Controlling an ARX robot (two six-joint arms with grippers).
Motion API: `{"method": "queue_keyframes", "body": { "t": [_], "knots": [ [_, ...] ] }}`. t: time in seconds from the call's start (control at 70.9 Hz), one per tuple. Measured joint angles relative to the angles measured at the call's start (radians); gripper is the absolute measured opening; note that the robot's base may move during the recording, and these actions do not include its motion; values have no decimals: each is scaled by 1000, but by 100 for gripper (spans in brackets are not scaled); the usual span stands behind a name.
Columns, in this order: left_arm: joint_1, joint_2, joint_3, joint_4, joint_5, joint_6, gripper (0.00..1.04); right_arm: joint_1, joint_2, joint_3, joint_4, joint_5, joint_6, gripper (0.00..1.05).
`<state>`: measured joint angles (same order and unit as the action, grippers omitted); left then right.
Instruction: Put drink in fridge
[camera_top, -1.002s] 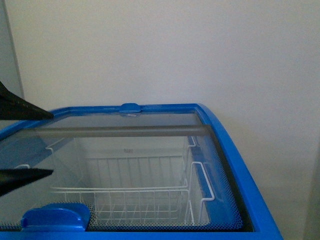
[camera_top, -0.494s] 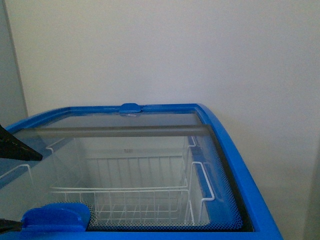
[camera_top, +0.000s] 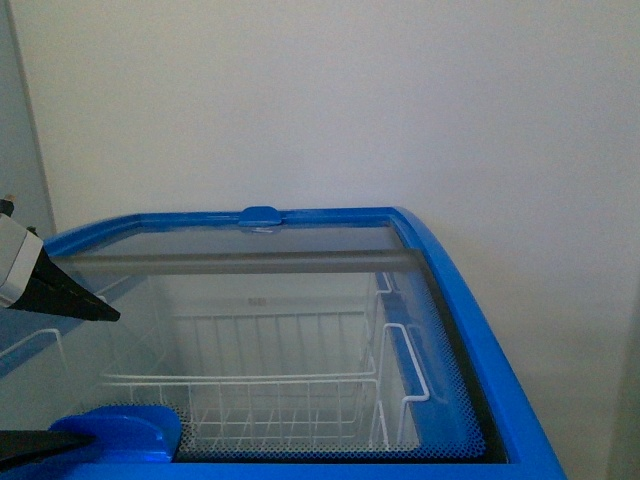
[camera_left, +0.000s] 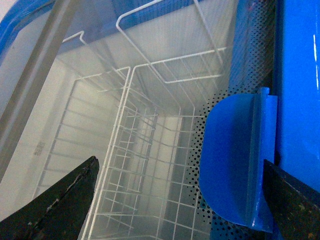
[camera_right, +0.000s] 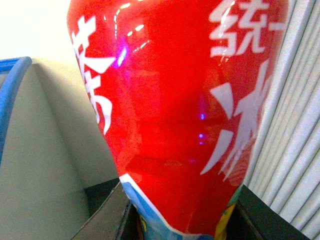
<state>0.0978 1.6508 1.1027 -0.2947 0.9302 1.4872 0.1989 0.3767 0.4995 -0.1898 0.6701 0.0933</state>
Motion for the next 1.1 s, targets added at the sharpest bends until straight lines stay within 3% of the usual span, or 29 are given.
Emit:
{"method": "queue_keyframes", "body": {
  "t": [0.353, 0.705, 0.889, 0.973, 1.1],
  "knots": [
    [-62, 130, 111, 290, -102, -217, 97, 0, 0, 0, 0, 2, 0, 35],
    [-139, 270, 286, 621, -364, -431, 97, 0, 0, 0, 0, 1, 0, 35],
    [-161, 319, 371, 898, -624, -658, 97, 0, 0, 0, 0, 0, 0, 35],
    [-164, 317, 388, 933, -702, -766, 97, 0, 0, 0, 0, 4, 0, 35],
    [-166, 292, 377, 892, -721, -946, 97, 0, 0, 0, 0, 0, 0, 35]
  ]
}}
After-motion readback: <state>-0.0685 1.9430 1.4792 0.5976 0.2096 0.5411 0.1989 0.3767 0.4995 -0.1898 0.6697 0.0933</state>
